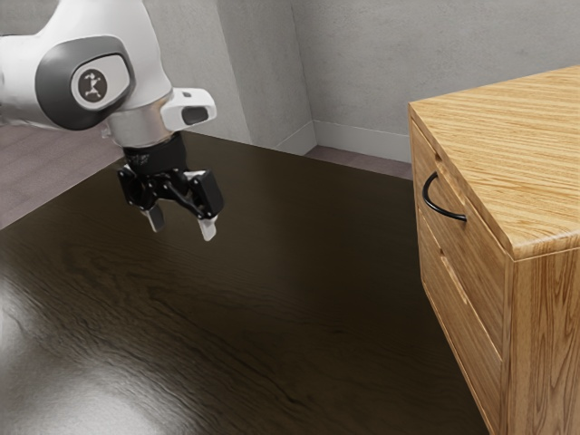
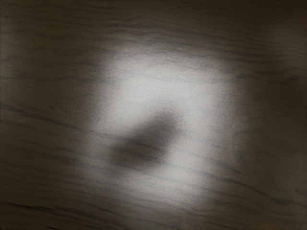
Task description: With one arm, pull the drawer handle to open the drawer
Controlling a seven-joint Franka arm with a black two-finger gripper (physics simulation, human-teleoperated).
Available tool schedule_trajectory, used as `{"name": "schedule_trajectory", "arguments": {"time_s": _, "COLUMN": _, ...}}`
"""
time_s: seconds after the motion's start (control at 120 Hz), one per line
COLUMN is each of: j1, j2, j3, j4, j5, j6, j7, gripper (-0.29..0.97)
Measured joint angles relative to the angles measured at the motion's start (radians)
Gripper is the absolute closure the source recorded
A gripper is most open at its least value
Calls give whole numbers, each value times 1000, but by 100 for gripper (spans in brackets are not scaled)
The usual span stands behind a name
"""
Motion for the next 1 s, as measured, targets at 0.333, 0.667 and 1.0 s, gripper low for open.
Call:
{"name": "schedule_trajectory", "arguments": {"time_s": 0.333, "j1": 10, "j2": -73, "j3": -100, "j4": 174, "j5": 0, "j6": -33, "j7": -47, "gripper": 0}}
{"name": "schedule_trajectory", "arguments": {"time_s": 0.667, "j1": -46, "j2": 16, "j3": -212, "j4": 165, "j5": -178, "j6": 60, "j7": -249, "gripper": 0}}
{"name": "schedule_trajectory", "arguments": {"time_s": 1.0, "j1": -57, "j2": -114, "j3": -216, "j4": -100, "j5": -255, "j6": 253, "j7": -405, "gripper": 0}}
